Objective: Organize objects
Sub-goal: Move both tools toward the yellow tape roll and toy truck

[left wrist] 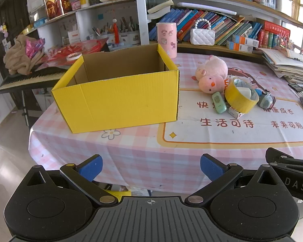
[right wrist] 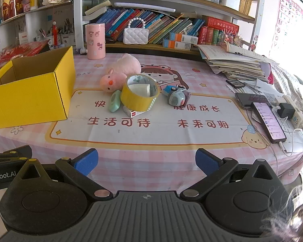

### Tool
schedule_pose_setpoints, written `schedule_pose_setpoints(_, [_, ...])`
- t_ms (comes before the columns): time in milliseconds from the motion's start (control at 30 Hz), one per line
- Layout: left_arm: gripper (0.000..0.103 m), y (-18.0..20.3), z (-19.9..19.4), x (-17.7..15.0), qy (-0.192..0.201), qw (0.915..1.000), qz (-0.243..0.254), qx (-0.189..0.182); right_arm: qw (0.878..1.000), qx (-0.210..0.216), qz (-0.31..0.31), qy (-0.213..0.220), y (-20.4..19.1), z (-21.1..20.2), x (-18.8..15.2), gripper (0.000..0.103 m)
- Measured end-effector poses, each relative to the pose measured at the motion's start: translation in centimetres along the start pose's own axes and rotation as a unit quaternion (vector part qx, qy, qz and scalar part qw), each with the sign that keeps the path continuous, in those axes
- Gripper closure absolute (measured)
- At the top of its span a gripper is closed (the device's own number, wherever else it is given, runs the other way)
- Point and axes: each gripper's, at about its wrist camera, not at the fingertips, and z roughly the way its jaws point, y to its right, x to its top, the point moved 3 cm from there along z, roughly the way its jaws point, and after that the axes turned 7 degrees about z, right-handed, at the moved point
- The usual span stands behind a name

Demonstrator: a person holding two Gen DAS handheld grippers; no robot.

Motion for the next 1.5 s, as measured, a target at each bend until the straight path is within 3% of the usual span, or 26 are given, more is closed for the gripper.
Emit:
schedule_pose_setpoints(633, [0.0, -0.6, 0.9, 0.1, -0.005, 1.0, -0.003, -0.007, 1.0, -0.001, -0.004, -0.007, -0.6, 1.0, 0.0, 0.0])
schedule_pose_setpoints(1500, [0.0, 1.4, 2.7, 1.1, -0.018, 0.9994, 0.003, -0.03, 1.0, -0.011, 0.011, -0.021, 1.0, 2.5, 0.5, 0.0])
